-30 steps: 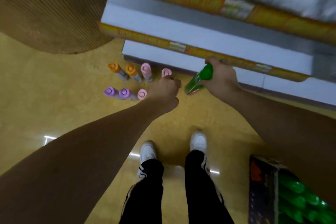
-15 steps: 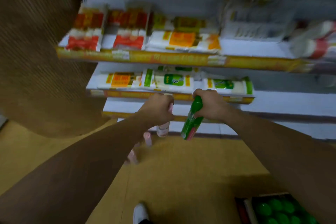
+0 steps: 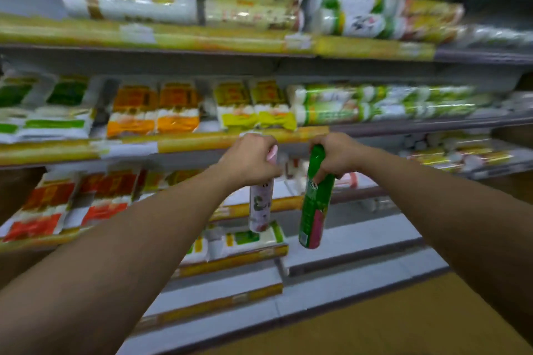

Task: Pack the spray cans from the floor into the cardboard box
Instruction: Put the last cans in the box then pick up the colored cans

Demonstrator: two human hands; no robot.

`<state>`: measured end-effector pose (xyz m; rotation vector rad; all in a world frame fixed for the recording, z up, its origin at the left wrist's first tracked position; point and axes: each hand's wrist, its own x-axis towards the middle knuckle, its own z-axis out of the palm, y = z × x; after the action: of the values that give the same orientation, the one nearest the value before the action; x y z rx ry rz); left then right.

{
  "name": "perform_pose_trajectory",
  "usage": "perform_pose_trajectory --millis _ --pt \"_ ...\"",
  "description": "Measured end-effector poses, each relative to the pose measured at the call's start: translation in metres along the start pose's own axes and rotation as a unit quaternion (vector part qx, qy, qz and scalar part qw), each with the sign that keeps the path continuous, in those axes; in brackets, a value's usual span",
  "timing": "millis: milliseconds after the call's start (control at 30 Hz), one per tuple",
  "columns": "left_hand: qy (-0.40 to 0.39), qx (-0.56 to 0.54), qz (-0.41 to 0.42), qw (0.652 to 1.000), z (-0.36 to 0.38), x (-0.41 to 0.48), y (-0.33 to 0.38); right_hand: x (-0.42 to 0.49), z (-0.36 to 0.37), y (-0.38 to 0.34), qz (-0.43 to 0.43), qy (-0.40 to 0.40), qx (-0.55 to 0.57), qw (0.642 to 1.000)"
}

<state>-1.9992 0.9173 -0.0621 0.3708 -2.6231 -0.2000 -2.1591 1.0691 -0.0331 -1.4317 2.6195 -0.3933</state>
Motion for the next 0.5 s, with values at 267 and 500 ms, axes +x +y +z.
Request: perform_pose_trajectory --millis 267,500 --pt "0.039 -0.036 0.145 0.988 0.012 0.121 0.132 -0.057 -0.101 0.102 0.135 0.102 0.012 0.985" --pt "0.002 -0.153 0.262 0.953 0.064 0.210 0.248 -0.109 -0.151 0.195 0.274 0.175 -0.029 0.945"
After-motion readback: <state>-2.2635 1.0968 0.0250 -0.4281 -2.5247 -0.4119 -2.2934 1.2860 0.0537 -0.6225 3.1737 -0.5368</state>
